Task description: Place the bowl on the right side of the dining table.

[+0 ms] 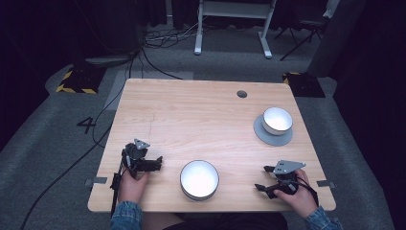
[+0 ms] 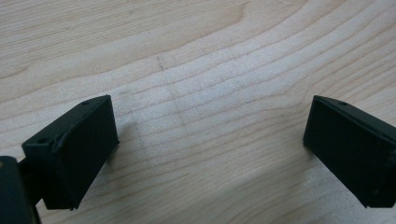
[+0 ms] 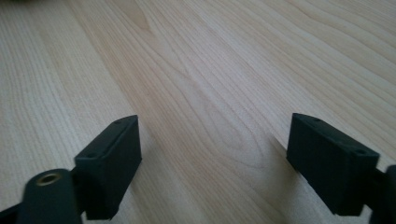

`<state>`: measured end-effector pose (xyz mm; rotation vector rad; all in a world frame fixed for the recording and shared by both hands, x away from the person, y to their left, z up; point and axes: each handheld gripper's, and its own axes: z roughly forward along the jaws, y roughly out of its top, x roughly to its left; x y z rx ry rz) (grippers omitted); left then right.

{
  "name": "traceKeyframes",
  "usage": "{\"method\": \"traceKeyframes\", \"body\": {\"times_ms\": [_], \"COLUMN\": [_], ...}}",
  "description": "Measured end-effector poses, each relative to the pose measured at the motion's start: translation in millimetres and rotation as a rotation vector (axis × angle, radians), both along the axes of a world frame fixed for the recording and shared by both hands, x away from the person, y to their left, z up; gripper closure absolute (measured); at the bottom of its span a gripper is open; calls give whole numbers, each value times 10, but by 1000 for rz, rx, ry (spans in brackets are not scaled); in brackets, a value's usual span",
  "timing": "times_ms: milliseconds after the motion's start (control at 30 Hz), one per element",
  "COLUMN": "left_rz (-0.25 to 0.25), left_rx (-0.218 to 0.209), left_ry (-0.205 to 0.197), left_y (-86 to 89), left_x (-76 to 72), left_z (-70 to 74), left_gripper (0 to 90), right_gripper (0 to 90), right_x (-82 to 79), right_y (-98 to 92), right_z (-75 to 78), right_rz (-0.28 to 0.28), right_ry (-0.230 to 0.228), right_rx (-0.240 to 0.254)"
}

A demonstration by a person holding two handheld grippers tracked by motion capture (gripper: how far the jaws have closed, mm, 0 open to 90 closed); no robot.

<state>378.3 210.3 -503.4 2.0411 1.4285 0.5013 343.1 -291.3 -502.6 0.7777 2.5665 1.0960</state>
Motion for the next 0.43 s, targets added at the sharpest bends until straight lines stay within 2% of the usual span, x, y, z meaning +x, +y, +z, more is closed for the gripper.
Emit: {"method": "traceKeyframes", "body": {"times_ms": [100,433], "left_rz": [0,0], "left_rx": [-1,-1], "left_ry": [-1,0], "left_y": [0,-1], "left_x": [0,-1], "left_z": [-1,-1], "left_gripper": [31,31], "right_gripper": [120,114], "right_x": [-2,3], "right_y": [14,15], "right_z": [-16,-19], "right_rz": [-14,-8], "right_ry": [-4,-2], "right_rx": [9,11]}}
